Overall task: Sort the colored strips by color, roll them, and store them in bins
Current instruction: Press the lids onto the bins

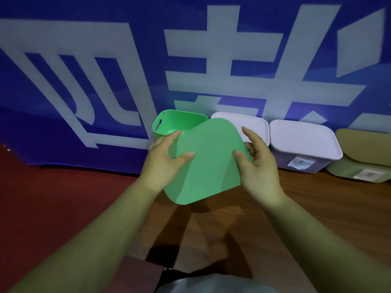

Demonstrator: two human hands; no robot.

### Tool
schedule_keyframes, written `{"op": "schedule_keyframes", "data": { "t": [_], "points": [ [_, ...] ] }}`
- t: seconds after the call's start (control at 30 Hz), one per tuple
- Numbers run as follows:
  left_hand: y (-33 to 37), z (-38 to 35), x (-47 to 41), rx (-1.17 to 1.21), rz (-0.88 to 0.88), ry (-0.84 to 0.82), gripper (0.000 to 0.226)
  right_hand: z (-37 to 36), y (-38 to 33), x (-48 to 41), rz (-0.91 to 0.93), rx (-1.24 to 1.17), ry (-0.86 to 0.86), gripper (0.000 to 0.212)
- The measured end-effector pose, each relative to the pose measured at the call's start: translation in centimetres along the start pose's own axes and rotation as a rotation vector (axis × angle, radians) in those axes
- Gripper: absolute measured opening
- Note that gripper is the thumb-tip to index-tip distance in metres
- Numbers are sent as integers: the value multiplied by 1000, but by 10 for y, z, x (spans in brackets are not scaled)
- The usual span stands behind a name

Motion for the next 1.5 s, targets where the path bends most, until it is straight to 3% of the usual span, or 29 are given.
{"op": "schedule_keyframes", "data": {
  "t": [0.07, 0.37, 0.5, 0.6, 0.73, 0.87, 1.1, 1.23, 1.5],
  "points": [
    [-10, 8, -8, -141, 3, -44, 84, -9, -5, -12, -40, -77, 27, 48],
    [-50, 37, -56, -165, -19, -225, 99, -65, -1, -69, -251, -326, 237, 45],
    [-63, 37, -83, -332, -140, -378, 104, -86, 10, -94, -308, -263, 301, 48],
    [-81, 35, -103, -441, -187, -469, 107, -98, 12, -112, -272, -59, 301, 52],
    [-106, 31, -136, -499, -225, -478, 98, -122, 16, -134, -185, 228, 236, 58],
    [-137, 23, -170, -527, -213, -517, 95, -151, 33, -157, -167, 388, 19, 65],
    [-183, 4, -224, -526, -215, -604, 95, -165, 67, -204, -120, 705, -265, 103],
    [-199, -15, -242, -545, -224, -651, 96, -170, 82, -220, -42, 775, -296, 101],
    [-211, -49, -243, -497, -223, -721, 98, -160, 117, -221, -54, 823, -253, 96]
  ]
}}
Point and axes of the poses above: each hand's wrist, its own x-axis away from the middle knuckle, its own z-axis out of the back of the hand, y = z × x, the point moved 9 cm from there along -x, towards the middle knuckle, and after that the axes turned 8 degrees about -z, right-handed, at the moved point
